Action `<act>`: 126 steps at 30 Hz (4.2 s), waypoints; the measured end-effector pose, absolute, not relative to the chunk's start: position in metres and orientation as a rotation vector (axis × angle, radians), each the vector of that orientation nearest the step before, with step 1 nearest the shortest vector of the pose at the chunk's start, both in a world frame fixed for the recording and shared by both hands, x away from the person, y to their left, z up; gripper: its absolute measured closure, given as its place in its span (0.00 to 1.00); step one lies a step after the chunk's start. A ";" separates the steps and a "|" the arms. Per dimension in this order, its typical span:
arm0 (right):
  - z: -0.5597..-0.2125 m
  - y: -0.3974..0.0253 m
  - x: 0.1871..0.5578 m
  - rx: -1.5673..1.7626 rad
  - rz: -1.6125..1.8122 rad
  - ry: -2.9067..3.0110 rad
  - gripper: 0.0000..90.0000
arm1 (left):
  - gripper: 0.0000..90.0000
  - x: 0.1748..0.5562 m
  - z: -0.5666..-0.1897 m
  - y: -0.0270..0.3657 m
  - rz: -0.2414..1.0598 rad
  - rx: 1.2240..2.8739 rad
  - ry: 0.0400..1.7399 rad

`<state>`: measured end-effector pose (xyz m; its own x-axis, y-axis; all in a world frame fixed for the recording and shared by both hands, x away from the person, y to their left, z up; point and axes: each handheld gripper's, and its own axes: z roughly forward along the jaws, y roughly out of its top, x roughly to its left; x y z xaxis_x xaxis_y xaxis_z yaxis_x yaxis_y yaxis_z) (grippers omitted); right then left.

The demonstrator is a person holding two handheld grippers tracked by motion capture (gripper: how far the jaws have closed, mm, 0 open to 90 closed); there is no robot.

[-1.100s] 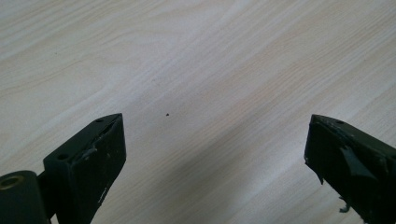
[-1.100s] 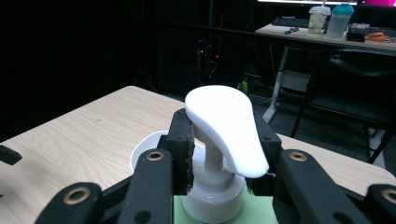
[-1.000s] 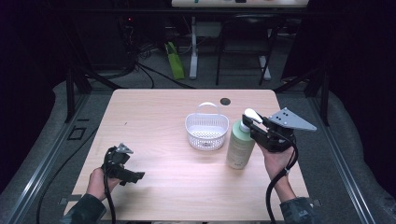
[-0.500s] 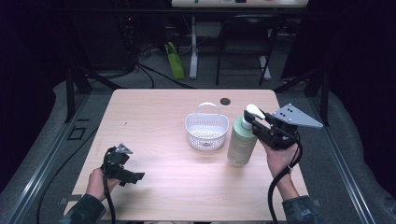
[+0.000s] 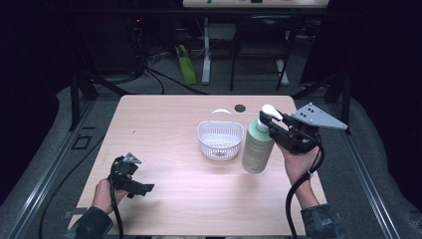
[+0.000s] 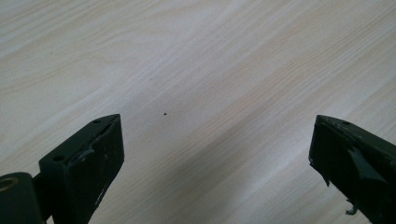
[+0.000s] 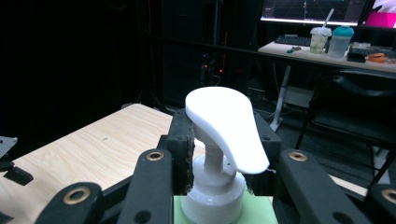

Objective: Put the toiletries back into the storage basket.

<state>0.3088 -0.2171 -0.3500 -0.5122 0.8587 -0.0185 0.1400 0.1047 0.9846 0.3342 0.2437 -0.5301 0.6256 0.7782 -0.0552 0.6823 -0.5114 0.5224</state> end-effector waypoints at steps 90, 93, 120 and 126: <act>-0.281 -0.206 0.328 0.888 1.517 1.661 0.75 | 0.05 0.335 -0.533 0.241 0.255 2.374 1.137; -0.279 -0.205 0.328 0.882 1.517 1.659 0.75 | 0.05 0.336 -0.533 0.242 0.254 2.373 1.138; -0.270 -0.193 0.347 0.874 1.513 1.674 0.75 | 0.05 0.337 -0.535 0.242 0.256 2.387 1.135; -0.269 -0.191 0.350 0.875 1.517 1.673 0.75 | 0.05 0.337 -0.535 0.241 0.258 2.389 1.134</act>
<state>0.3502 -0.1905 -0.2687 -0.5231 0.8502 -0.0592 0.0241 0.0842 0.9962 0.3370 0.2413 -0.5345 0.6386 0.7687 -0.0348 0.6784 -0.5411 0.4970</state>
